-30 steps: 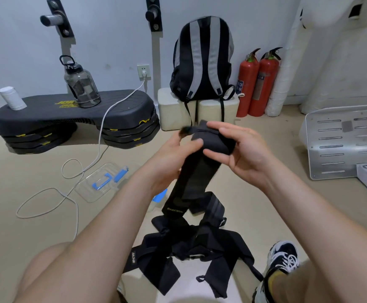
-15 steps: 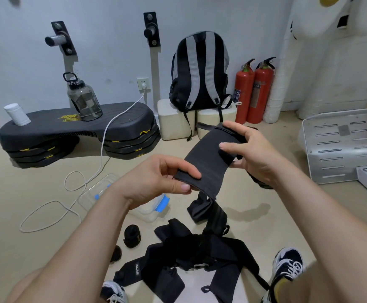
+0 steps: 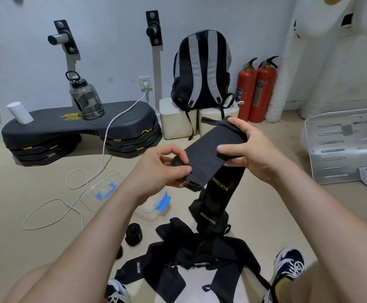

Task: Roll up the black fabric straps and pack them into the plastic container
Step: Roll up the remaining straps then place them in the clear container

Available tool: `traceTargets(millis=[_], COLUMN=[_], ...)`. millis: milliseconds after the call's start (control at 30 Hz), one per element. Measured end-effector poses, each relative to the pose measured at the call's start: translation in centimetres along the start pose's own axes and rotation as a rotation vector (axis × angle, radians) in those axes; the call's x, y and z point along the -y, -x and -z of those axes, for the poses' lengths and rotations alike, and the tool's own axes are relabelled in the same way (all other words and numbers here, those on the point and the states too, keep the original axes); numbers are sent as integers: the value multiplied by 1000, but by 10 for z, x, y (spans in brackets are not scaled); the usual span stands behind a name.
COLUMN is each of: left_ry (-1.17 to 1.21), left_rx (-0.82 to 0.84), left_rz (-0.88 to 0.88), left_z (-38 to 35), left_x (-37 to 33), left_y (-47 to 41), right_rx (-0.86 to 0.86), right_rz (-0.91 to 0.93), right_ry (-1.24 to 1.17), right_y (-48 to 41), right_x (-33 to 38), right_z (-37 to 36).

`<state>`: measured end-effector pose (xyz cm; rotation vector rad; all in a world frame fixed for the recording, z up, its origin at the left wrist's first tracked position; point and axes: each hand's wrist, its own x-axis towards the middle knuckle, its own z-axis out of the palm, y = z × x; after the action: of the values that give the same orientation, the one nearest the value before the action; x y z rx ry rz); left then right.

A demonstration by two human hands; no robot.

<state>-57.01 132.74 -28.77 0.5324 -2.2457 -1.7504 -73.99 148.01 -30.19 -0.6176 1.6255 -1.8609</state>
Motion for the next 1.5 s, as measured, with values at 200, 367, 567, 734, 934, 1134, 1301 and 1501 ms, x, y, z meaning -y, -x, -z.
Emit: traceTargets(millis=[200,367,567,734,934,1134,1301,1501], left_ry=[-38,33,-61,-120,-201,-363,-106,-5], left_rx=[165,308,242,200,208,73,-73,-64], left_rz=[10,46,16,8,-43,-172,-195,-153], left_z=[1,7,7,5,2,1,6,7], left_x=[-4,-5,-5,-4,-4,-4,-10,-12], left_y=[2,5,1,0,0,2,0,-2], right_rx=[35,50,83,118,-9,-56,-7,14], right_rz=[3,-10,-30,-35,-16,109,153,168], right_ry=[71,106,255,268,374,636,688,662], right_y=[1,3,4,8,11,14,17,20], right_x=[-3,-2,-2,2,-4,-6,1,-2], right_z=[-1,-2,-1,-1,-15,-26,-24,-29])
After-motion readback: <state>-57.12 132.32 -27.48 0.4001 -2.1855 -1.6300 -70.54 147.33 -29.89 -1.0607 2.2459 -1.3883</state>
